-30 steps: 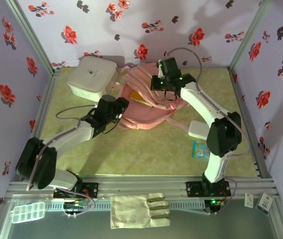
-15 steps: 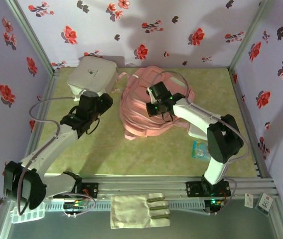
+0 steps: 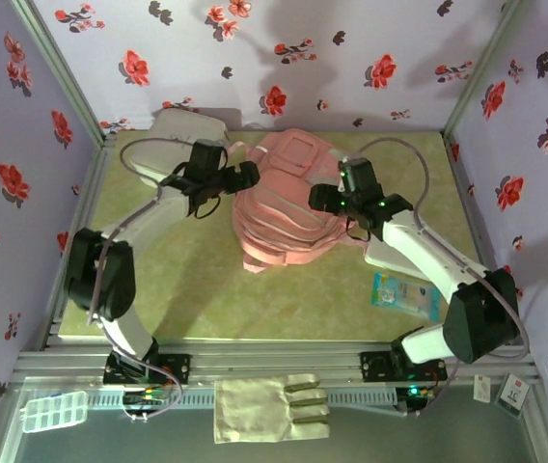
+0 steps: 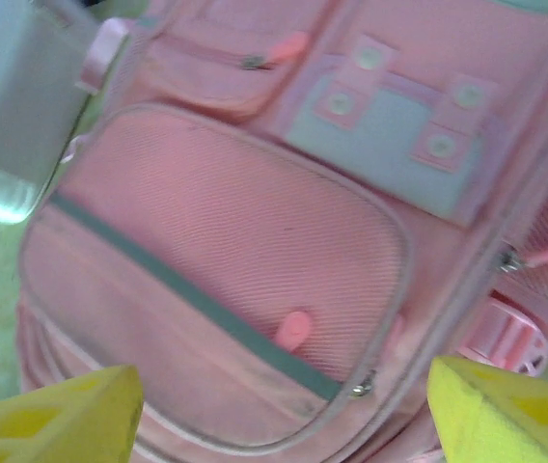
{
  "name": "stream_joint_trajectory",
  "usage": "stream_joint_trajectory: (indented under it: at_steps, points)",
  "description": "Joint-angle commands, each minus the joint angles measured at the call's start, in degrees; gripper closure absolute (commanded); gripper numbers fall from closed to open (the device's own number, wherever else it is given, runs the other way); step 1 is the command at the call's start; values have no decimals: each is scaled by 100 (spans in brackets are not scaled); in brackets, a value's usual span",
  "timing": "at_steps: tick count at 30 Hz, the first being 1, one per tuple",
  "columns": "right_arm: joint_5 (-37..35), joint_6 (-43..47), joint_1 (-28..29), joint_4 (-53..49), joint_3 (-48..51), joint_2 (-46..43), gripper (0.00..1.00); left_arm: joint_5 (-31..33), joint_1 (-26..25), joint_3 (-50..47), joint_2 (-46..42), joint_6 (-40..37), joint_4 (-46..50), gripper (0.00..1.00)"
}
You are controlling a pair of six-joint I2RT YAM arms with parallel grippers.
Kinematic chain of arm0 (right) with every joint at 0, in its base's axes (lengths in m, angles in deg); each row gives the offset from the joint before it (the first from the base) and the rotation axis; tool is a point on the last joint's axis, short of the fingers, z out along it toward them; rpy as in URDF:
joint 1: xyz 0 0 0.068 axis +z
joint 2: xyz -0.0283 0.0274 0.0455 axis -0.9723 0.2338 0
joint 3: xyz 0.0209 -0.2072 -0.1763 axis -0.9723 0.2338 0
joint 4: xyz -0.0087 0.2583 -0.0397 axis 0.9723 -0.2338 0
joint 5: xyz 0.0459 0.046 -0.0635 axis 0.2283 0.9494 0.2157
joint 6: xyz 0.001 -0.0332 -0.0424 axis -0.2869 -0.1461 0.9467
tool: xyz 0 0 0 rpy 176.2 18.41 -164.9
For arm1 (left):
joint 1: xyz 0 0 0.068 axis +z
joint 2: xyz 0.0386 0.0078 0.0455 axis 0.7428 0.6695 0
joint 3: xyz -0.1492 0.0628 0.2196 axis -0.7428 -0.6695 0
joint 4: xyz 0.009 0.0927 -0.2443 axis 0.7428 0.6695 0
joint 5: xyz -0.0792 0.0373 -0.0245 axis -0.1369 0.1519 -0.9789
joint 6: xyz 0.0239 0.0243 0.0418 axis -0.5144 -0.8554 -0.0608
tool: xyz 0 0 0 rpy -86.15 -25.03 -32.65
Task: Pack the student bag
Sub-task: Close the student bag at the top-center of the table, then rotate the student bag at the center of the table.
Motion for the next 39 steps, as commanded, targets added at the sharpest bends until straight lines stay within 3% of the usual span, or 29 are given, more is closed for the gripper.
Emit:
stream_joint_trajectory:
  at_steps: [1,8,13,16,25,29,33,39]
  points:
    - [98,-1023,-228,131,314,27,22,-606,46,637,576,-428,239,1]
    - [858,-1755,-738,646,594,573,22,-1157,59,1727,1721,-565,725,12]
    - [1424,-1654,-890,1069,313,1239,23,-1481,52,1881,2084,-411,787,18]
    - [1557,-1337,-897,773,-180,1697,25,-1836,5,1813,2100,-413,762,26]
    - [2087,-418,-901,456,-1443,2889,27,-2034,-502,956,1519,-360,530,31]
    - [1963,-93,-943,-149,-2214,3332,29,-2053,-797,658,1293,-250,416,31]
    - [1760,-87,-1070,-87,-2479,3457,27,-2067,-1138,517,1192,-4,141,30]
    - [856,12,-1192,-641,-2923,3265,26,-2072,-1489,805,1406,-2,68,26]
